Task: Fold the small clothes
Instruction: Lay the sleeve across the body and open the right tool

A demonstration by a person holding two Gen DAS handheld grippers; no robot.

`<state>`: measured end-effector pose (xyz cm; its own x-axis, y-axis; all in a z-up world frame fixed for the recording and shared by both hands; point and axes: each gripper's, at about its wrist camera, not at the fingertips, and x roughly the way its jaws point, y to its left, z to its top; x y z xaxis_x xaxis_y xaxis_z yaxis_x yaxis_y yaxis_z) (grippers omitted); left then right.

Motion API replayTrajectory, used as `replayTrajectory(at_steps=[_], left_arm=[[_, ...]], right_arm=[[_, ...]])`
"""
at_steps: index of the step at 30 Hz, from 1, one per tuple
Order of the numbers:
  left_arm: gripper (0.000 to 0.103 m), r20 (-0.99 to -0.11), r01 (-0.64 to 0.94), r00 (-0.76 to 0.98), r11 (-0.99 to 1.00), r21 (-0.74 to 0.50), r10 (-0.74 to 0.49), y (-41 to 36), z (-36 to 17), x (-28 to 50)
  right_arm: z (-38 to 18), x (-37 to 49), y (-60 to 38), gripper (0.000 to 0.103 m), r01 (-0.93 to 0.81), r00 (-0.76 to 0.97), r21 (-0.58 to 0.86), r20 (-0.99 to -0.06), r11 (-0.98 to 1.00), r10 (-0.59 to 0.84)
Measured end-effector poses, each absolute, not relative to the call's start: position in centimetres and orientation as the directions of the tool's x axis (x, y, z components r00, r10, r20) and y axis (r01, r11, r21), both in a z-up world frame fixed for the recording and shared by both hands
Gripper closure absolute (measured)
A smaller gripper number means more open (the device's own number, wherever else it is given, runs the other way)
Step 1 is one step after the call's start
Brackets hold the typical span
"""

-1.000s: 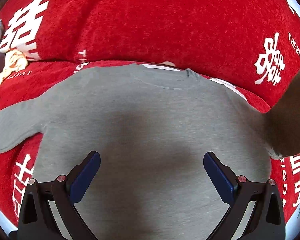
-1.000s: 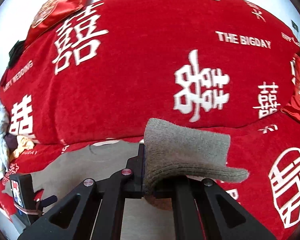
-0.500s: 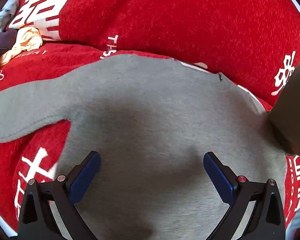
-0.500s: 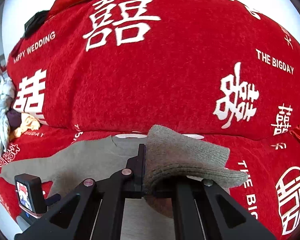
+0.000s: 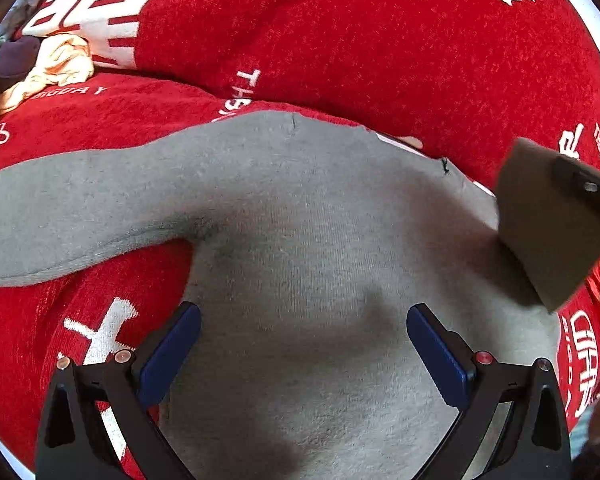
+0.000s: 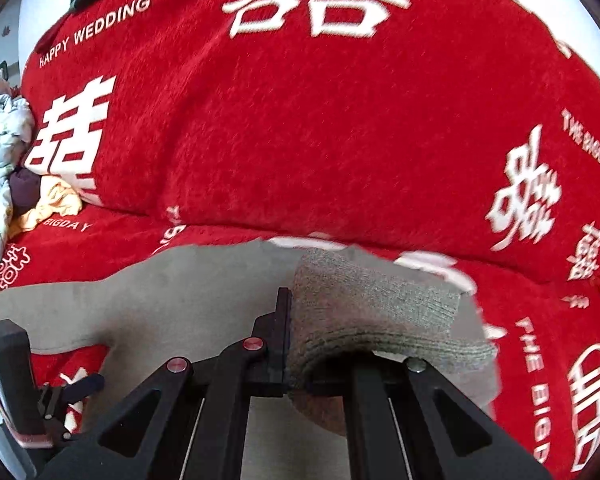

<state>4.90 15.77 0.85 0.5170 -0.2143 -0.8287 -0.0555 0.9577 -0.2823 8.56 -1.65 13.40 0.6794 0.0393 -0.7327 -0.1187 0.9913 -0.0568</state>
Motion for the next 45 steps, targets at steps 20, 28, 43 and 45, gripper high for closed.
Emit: replayTrajectory(at_steps=[20,28,43,45], left_arm=[[0.000,-0.812,-0.111,0.558,0.954,-0.278,-0.172,18.6,1.0,5.3],[0.000,-0.819,-0.077,0.554,0.970,-0.229,-0.149,17.0,0.9,5.5],[0.000,-0.838,-0.135,0.524,0.958,-0.255,-0.150,17.5,0.0,5.7],[0.000,-0.834,-0.147,0.527,0.949,-0.279,-0.164,18.1,0.0,5.6]], right_arm=[[5.4,10.8,2.8,0.098,-0.267,0.519,0.137,-0.814,0.954,0.262],[4.7,11.6,1.8,0.078,-0.302,0.454,0.217,-0.823,0.928,0.340],[8.0,13.1,8.3,0.033,-0.529,0.411,0.018,-0.869,0.848,0.275],[9.0,13.1,8.8,0.033,-0.550,0.409,0.010,-0.869,0.835,0.280]])
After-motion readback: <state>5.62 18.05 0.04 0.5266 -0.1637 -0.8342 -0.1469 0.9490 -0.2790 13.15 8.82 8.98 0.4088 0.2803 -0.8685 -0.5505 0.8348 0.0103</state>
